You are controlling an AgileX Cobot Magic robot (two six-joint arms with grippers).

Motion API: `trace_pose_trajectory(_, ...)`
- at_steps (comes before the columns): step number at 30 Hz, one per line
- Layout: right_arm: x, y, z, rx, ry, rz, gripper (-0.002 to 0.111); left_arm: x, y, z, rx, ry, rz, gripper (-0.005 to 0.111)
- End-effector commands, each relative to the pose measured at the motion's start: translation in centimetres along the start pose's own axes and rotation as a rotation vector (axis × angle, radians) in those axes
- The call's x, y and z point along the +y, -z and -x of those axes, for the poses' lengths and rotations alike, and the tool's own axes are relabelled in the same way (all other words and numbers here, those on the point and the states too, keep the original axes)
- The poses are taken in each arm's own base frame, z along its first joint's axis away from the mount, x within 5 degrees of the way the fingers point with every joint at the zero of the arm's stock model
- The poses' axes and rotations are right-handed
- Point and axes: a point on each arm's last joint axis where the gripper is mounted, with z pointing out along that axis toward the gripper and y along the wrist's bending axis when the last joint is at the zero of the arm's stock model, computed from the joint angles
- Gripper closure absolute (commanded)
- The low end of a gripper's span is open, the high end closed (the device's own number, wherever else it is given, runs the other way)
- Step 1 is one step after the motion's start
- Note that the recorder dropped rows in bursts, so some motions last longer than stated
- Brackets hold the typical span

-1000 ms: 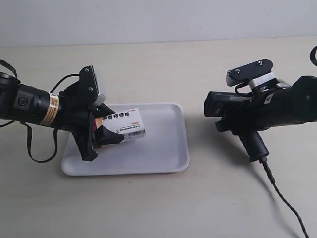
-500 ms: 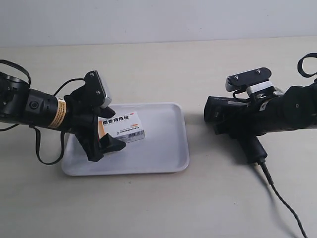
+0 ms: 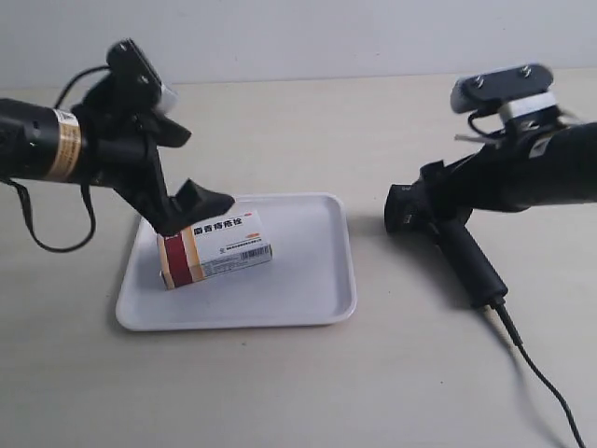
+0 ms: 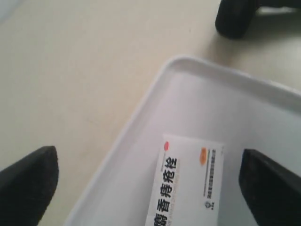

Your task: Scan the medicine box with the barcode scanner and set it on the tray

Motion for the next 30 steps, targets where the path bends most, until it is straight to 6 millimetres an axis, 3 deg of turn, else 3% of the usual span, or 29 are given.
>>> trace_pose_trajectory(1, 0.4, 7.2, 1.7, -0.124, 0.043, 0.034, 0.036, -0.8, 5.0, 3.1, -0.081, 0.081, 0.057, 0.021)
trace_pose_trajectory(3, 0.5, 10.4, 2.0, -0.213, 0.039, 0.043, 0.053, -1.6, 7.0, 3.6, -0.127, 0.119, 0.078, 0.044)
trace_pose_trajectory(6, 0.4, 14.8, 1.2, -0.408, 0.022, 0.039, 0.083, -3.0, 9.3, 3.5, -0.167, 0.168, 0.092, 0.099)
trace_pose_trajectory(7, 0.4, 15.8, 0.5, -0.463, 0.013, 0.037, 0.093, -3.5, 10.0, 3.2, -0.176, 0.182, 0.099, 0.105)
trace_pose_trajectory(9, 0.2, 16.6, -1.4, -0.538, -0.002, 0.032, 0.108, -4.7, 10.9, 2.0, -0.179, 0.224, 0.109, 0.105)
trace_pose_trajectory(14, -0.1, 16.7, -6.3, -0.600, -0.035, 0.027, 0.108, -7.8, 13.2, -1.8, -0.243, 0.362, 0.184, 0.106)
trace_pose_trajectory(17, -0.2, 16.6, -7.9, -0.607, -0.071, 0.040, 0.108, -9.4, 14.4, -4.6, -0.281, 0.440, 0.261, 0.106)
trace_pose_trajectory(22, -0.1, 17.1, -8.5, -0.628, -0.068, 0.048, 0.108, -12.4, 16.1, -7.8, -0.398, 0.465, 0.286, 0.106)
trace_pose_trajectory(30, -0.1, 17.2, -8.5, -0.634, -0.068, 0.048, 0.108, -14.1, 17.4, -8.8, -0.536, 0.385, 0.302, 0.106)
